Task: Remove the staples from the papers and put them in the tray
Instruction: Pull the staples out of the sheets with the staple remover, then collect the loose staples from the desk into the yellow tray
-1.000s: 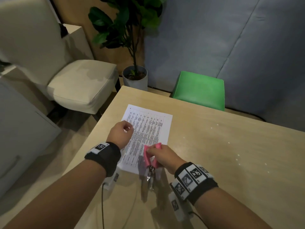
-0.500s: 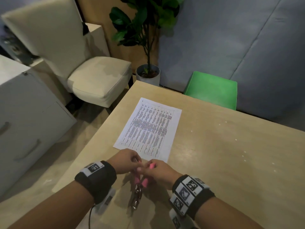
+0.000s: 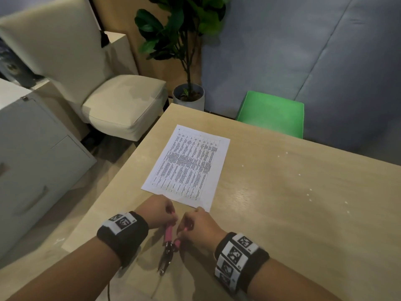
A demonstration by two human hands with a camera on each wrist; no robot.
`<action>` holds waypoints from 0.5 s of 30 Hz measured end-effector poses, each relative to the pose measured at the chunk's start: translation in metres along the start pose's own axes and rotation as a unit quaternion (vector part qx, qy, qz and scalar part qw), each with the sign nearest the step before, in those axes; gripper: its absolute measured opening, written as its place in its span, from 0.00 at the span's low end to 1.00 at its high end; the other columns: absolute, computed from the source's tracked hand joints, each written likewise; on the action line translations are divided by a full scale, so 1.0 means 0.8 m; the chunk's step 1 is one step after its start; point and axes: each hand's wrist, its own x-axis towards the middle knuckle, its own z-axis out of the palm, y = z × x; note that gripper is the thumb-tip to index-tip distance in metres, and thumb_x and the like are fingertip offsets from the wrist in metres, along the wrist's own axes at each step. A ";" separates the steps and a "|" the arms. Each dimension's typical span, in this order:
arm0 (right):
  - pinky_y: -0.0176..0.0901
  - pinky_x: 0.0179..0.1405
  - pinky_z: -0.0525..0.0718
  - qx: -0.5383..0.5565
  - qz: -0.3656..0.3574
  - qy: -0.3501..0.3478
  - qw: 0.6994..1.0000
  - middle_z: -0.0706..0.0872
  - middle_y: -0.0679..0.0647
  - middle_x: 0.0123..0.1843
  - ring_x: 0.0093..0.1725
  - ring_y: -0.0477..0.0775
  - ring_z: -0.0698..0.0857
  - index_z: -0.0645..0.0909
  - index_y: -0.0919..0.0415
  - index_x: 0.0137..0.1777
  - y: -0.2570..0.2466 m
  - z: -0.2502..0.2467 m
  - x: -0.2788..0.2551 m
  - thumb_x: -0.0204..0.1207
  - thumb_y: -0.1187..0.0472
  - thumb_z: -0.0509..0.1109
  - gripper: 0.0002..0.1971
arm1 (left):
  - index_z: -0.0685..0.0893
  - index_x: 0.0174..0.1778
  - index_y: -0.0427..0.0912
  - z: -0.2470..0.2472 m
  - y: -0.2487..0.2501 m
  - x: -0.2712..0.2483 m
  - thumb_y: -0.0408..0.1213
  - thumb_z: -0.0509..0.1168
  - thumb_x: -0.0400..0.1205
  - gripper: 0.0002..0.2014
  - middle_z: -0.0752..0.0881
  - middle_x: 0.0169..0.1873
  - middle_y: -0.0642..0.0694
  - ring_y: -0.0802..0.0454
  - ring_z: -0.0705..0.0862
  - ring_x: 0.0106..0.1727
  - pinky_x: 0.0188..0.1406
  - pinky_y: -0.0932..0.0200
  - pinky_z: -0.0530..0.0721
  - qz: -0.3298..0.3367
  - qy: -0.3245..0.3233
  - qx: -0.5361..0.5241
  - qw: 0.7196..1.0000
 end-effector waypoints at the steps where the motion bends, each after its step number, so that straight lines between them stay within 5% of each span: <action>1: 0.39 0.53 0.80 -0.003 -0.003 0.005 1.000 0.75 0.53 0.56 0.51 0.52 0.79 0.84 0.57 0.48 0.002 0.002 -0.002 0.70 0.58 0.77 0.08 | 0.89 0.44 0.43 0.000 0.002 0.000 0.41 0.72 0.74 0.07 0.90 0.36 0.51 0.57 0.87 0.37 0.40 0.65 0.83 -0.002 0.004 0.009 1.000; 5: 0.38 0.53 0.81 0.011 -0.012 0.015 1.000 0.72 0.53 0.58 0.50 0.49 0.78 0.84 0.56 0.53 0.009 0.002 -0.013 0.70 0.57 0.77 0.13 | 0.80 0.45 0.47 -0.001 0.012 -0.002 0.42 0.71 0.73 0.09 0.83 0.34 0.54 0.57 0.83 0.35 0.30 0.67 0.75 -0.012 -0.002 0.042 0.999; 9: 0.39 0.52 0.78 0.018 -0.013 0.051 0.998 0.75 0.55 0.59 0.50 0.51 0.78 0.83 0.55 0.59 0.022 -0.028 -0.025 0.74 0.56 0.73 0.14 | 0.76 0.45 0.52 -0.008 0.041 0.005 0.57 0.67 0.75 0.14 0.83 0.35 0.54 0.54 0.81 0.39 0.34 0.60 0.73 0.002 0.038 0.104 0.994; 15: 0.26 0.32 0.76 0.039 0.046 0.175 0.983 0.82 0.47 0.42 0.33 0.39 0.80 0.84 0.58 0.50 0.089 -0.139 -0.063 0.77 0.59 0.70 0.05 | 0.82 0.55 0.51 0.000 0.152 0.030 0.49 0.62 0.82 0.10 0.87 0.44 0.53 0.53 0.81 0.42 0.40 0.61 0.74 0.101 0.104 0.073 0.987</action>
